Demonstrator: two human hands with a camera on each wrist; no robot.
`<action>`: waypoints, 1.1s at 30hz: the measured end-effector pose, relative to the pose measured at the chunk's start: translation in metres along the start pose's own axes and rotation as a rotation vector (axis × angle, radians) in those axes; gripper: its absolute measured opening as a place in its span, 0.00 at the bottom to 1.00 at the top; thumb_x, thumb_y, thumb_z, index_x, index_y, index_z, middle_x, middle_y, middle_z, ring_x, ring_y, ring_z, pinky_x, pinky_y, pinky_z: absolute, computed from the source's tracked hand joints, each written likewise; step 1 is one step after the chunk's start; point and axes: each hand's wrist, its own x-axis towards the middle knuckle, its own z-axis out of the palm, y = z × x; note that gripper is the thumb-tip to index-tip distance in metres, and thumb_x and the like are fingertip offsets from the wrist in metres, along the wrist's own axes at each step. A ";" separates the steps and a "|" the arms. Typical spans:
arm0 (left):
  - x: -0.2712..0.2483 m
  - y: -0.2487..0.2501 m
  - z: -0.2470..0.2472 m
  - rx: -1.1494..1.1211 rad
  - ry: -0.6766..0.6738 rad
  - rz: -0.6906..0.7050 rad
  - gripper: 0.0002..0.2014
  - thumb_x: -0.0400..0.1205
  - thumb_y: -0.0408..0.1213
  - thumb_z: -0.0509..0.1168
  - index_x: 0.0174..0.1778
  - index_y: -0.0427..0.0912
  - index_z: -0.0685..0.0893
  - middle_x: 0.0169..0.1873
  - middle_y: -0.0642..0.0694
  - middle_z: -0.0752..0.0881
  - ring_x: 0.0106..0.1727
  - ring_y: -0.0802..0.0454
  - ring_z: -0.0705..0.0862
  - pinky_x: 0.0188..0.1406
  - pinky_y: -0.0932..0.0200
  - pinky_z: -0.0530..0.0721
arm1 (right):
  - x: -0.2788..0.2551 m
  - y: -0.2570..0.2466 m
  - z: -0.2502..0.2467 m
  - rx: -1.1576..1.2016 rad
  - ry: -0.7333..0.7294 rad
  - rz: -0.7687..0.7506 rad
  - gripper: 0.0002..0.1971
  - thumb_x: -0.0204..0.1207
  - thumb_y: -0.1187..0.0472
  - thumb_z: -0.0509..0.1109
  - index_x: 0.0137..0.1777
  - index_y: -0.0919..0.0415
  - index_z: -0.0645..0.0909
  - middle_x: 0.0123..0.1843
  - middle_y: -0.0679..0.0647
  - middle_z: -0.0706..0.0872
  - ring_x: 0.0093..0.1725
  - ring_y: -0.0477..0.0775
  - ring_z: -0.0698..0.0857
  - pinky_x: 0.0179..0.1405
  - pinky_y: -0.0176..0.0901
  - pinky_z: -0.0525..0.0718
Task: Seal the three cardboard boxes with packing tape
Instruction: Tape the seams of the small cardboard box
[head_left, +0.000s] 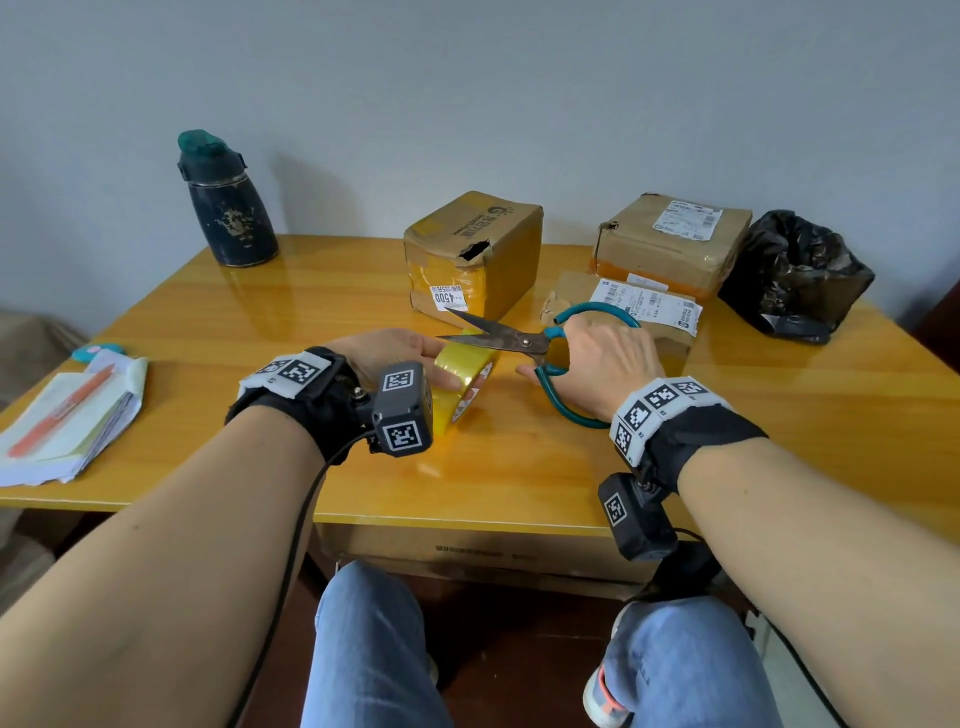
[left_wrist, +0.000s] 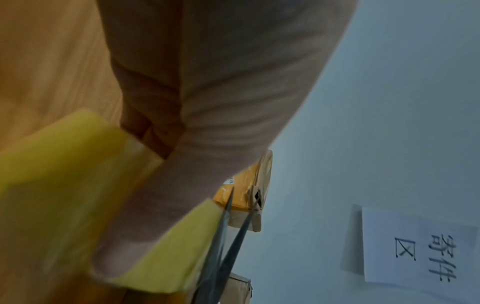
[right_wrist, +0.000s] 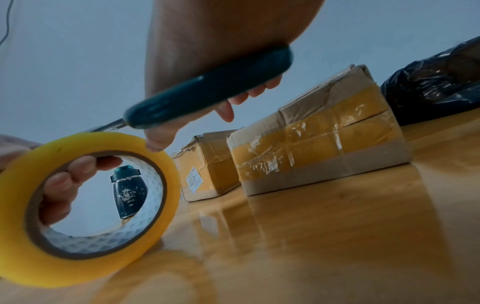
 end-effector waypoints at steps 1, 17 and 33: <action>-0.002 0.001 -0.003 0.064 0.011 -0.009 0.15 0.76 0.31 0.72 0.58 0.44 0.87 0.38 0.52 0.92 0.33 0.58 0.89 0.33 0.67 0.85 | 0.000 0.001 0.001 0.008 -0.006 0.019 0.32 0.71 0.24 0.55 0.45 0.57 0.69 0.31 0.50 0.75 0.29 0.52 0.75 0.31 0.42 0.70; 0.013 -0.029 -0.023 0.463 0.720 -0.064 0.25 0.68 0.37 0.81 0.58 0.31 0.84 0.47 0.40 0.85 0.43 0.47 0.79 0.36 0.58 0.75 | 0.012 -0.041 0.026 0.267 -0.369 0.196 0.17 0.75 0.51 0.72 0.33 0.59 0.70 0.32 0.53 0.76 0.29 0.53 0.75 0.22 0.41 0.69; 0.028 -0.051 -0.012 0.800 0.675 -0.164 0.29 0.68 0.45 0.81 0.61 0.39 0.80 0.54 0.44 0.85 0.48 0.47 0.82 0.41 0.56 0.81 | 0.028 -0.063 0.028 0.252 -0.377 0.006 0.14 0.76 0.49 0.73 0.48 0.61 0.82 0.50 0.55 0.82 0.46 0.57 0.83 0.36 0.43 0.78</action>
